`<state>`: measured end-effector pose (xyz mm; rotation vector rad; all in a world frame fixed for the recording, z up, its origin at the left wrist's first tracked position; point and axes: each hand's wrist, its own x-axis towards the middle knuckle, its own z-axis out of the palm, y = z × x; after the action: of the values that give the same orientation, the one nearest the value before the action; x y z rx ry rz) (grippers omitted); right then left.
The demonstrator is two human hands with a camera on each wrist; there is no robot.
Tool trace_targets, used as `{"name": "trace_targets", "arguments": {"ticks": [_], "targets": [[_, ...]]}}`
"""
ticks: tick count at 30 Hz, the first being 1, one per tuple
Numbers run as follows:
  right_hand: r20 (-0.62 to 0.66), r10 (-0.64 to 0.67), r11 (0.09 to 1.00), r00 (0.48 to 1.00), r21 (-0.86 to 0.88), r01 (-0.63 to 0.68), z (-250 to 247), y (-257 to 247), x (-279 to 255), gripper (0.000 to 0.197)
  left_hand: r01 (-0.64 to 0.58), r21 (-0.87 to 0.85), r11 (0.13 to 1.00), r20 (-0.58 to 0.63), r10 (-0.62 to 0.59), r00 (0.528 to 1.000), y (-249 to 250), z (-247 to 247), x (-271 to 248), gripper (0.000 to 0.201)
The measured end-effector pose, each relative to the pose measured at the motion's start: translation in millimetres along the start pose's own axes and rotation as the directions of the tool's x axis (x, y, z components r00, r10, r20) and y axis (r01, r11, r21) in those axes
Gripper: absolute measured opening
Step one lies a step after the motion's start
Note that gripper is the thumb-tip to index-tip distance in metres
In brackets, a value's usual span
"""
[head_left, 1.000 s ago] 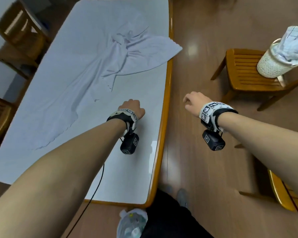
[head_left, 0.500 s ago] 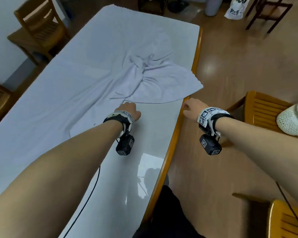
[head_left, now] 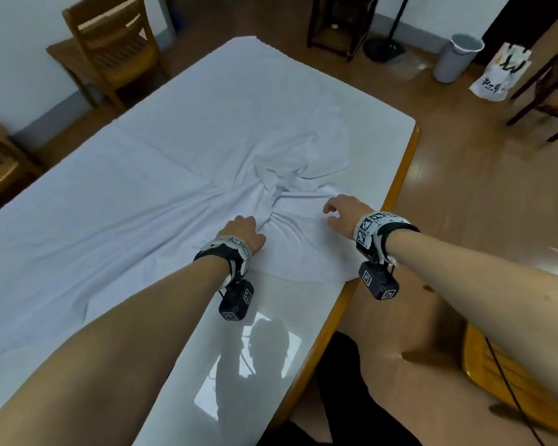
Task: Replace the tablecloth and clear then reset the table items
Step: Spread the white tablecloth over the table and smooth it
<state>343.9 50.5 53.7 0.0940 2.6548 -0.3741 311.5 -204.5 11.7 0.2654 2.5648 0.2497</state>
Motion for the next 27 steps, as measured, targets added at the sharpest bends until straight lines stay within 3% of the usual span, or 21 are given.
{"name": "trace_targets", "arguments": {"ticks": [4,8,13,15,18,23,25,27], "targets": [[-0.008,-0.101,0.995,0.995,-0.015,0.101,-20,16,89,0.033,0.086,-0.099,0.991,-0.026,-0.089,0.996,15,4,53,0.053],[0.023,-0.303,0.953,0.953,0.002,0.303,-27,14,180,0.04,0.19,-0.196,0.962,-0.017,-0.197,0.98,35,11,105,0.063],[0.186,-0.476,0.877,0.859,0.03,0.48,-17,-3,233,0.074,0.33,-0.23,0.916,-0.071,-0.354,0.933,50,19,125,0.035],[0.257,-0.513,0.846,0.819,-0.009,0.533,-12,-6,243,0.068,0.356,-0.251,0.9,-0.051,-0.38,0.924,45,19,121,0.027],[0.291,-0.551,0.812,0.782,-0.029,0.582,-8,-4,251,0.026,0.458,-0.213,0.863,0.056,-0.457,0.888,39,23,100,0.025],[0.324,-0.563,0.787,0.76,-0.07,0.612,-25,5,259,0.02,0.594,-0.142,0.792,0.165,-0.573,0.803,24,27,47,0.026],[0.293,-0.586,0.777,0.756,-0.065,0.627,-32,10,260,0.013,0.609,-0.147,0.779,0.164,-0.588,0.792,21,29,30,0.025],[0.224,-0.646,0.741,0.73,-0.046,0.67,-32,13,254,0.046,0.604,-0.158,0.781,0.153,-0.585,0.796,24,28,19,0.023]]}}
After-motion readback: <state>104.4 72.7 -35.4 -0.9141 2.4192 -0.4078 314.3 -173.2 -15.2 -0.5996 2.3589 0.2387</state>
